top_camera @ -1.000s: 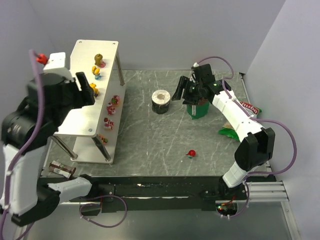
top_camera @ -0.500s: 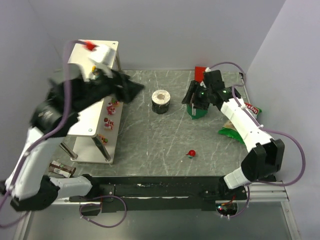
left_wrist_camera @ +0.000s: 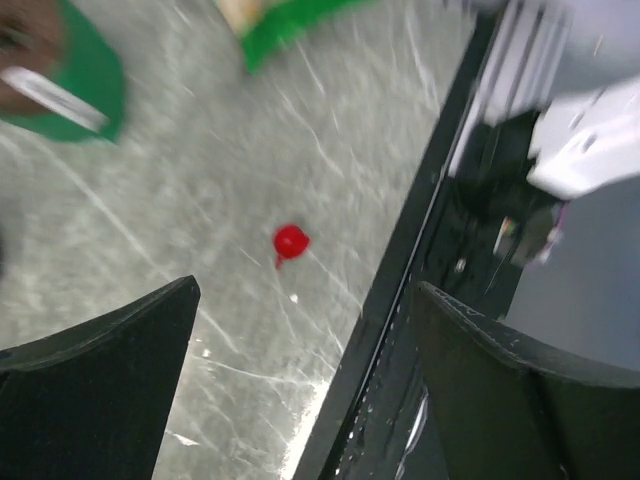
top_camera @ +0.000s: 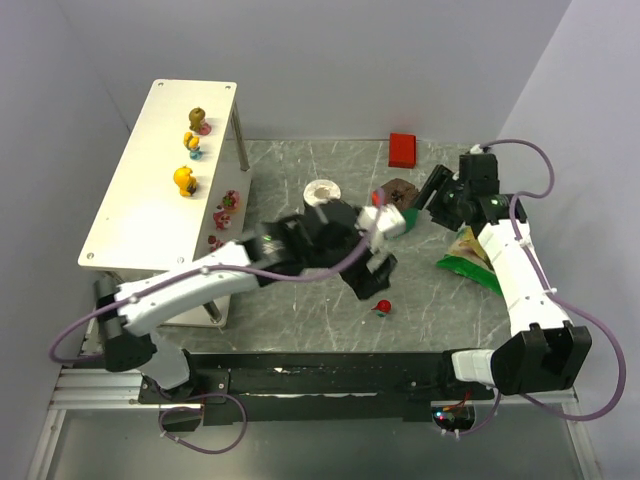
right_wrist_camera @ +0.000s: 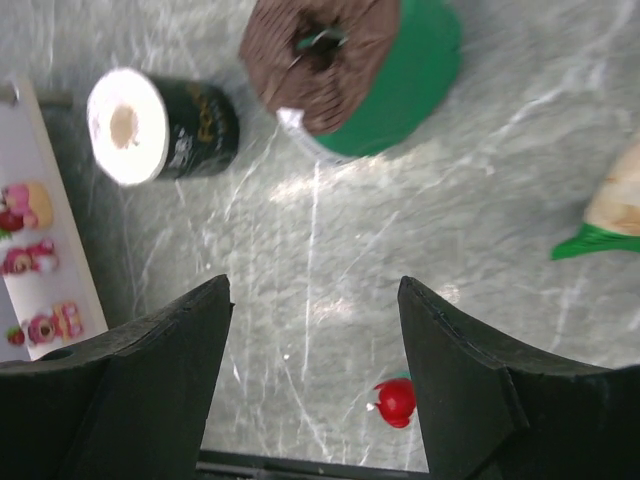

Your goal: Place and organize the plastic toys onto the shelf

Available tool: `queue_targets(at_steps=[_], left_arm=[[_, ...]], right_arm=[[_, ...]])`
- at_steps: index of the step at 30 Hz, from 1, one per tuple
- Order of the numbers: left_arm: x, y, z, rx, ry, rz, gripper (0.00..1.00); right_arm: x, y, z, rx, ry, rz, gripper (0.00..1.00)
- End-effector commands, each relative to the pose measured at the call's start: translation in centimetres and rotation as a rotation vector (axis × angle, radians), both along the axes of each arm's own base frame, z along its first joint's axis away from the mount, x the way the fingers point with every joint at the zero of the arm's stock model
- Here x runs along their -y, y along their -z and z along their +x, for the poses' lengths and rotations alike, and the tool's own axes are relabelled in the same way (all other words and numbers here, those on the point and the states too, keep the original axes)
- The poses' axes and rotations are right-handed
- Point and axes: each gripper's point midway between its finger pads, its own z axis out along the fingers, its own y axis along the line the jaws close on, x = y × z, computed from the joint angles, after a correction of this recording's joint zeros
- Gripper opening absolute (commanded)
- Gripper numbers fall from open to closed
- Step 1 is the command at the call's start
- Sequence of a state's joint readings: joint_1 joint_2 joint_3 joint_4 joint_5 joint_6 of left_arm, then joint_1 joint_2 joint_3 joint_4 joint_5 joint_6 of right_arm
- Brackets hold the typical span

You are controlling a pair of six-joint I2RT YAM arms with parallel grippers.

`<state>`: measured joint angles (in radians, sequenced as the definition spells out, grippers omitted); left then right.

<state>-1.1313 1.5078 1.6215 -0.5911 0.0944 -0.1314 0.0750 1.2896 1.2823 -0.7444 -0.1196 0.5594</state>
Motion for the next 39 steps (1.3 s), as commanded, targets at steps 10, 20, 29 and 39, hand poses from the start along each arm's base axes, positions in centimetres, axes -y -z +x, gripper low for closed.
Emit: queue_targets(at_steps=[10,20,29,39], left_arm=[[5.9,13.3,-2.1,0.04,0.279,0.181,0.95],[8.0,19.7,-0.6,0.052,0.32,0.304,0.88],[7.7,23.0,1.1,0.061,0.282,0.347,0.83],[6.8,25.4,2.4,-0.004,0.275,0.364,0.74]], right_arm=[[3.6,-0.1,-2.2,0.032,0.069,-0.009,0.75],[3.8,-0.5,-2.6,0.031,0.06,-0.001,0.75],[4.0,-1.8,-2.3,0.049,0.058,-0.003,0.75],[4.3,-1.9,-2.2,0.048,0.064,-0.008,0.75]])
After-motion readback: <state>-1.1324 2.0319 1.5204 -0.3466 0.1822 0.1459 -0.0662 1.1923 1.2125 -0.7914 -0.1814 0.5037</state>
